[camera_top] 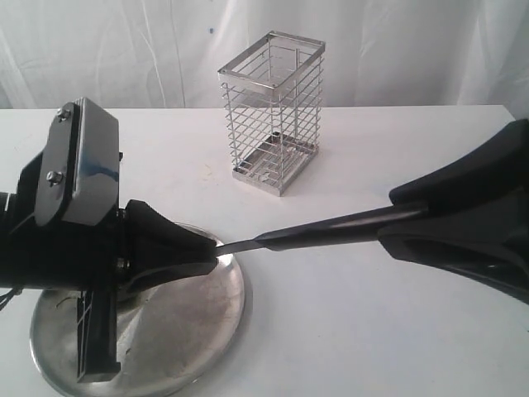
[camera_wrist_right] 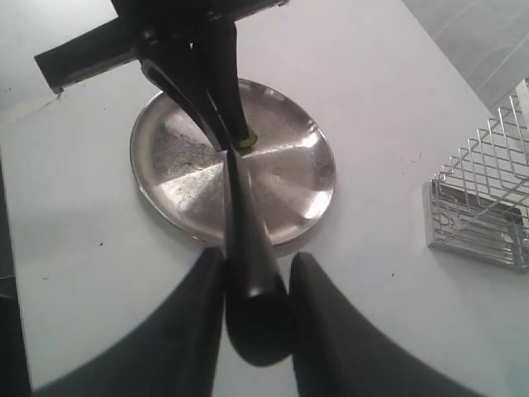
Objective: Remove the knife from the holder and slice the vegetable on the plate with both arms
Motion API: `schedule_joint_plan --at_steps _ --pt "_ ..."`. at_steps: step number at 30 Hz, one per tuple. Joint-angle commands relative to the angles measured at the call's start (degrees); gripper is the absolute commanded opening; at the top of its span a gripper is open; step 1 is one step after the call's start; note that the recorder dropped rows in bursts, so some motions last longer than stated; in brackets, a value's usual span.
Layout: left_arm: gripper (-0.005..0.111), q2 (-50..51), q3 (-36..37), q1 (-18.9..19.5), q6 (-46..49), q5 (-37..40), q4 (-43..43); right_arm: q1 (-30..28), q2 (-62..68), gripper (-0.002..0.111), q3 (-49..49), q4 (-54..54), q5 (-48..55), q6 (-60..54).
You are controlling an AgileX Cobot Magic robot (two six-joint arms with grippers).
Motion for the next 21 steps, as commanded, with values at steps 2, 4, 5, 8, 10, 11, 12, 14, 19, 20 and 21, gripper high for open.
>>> schedule_joint_plan --at_steps 2,4,5,8,10,11,12,14,19,20,21 --pt "0.0 -0.23 -0.33 0.09 -4.21 2.57 -3.74 0.12 0.17 0.024 0.01 -7.48 1.92 5.24" --pt "0.0 -0.23 -0.33 0.09 -4.86 3.14 -3.74 0.12 0.17 0.027 0.01 -8.06 2.36 5.76" --pt "0.0 -0.23 -0.33 0.09 -4.86 3.14 -3.74 0.12 0.17 0.03 0.01 -8.06 2.36 5.81" --pt "0.0 1.06 -0.33 0.09 -5.17 3.19 -3.74 0.12 0.17 0.037 0.01 -8.43 2.36 5.81" --pt "0.0 2.27 0.36 0.09 -5.15 3.99 -3.74 0.12 0.17 0.037 0.01 -9.61 2.36 5.81" --pt "0.0 3.0 1.01 0.09 -4.87 4.64 -3.74 0.12 0.17 0.037 0.01 -10.46 2.36 6.21" --pt "0.0 3.63 1.52 0.09 -4.76 5.16 -3.74 0.12 0.17 0.037 0.01 -11.13 2.36 6.33" --pt "0.0 4.42 2.11 0.09 -4.24 6.76 -3.74 0.12 0.17 0.037 0.01 -11.88 2.36 6.33" --pt "0.0 5.08 2.42 0.09 -4.07 8.2 -3.74 0.12 1.12 0.037 0.01 -18.23 2.52 5.64" --pt "0.0 5.08 2.42 0.09 -4.07 8.2 -3.74 0.12 3.03 0.037 -0.53 -18.66 3.91 2.7" --pt "0.0 5.08 2.42 0.09 -4.07 8.2 -3.74 0.12 4.02 0.037 -1.05 -18.78 4.48 1.66"
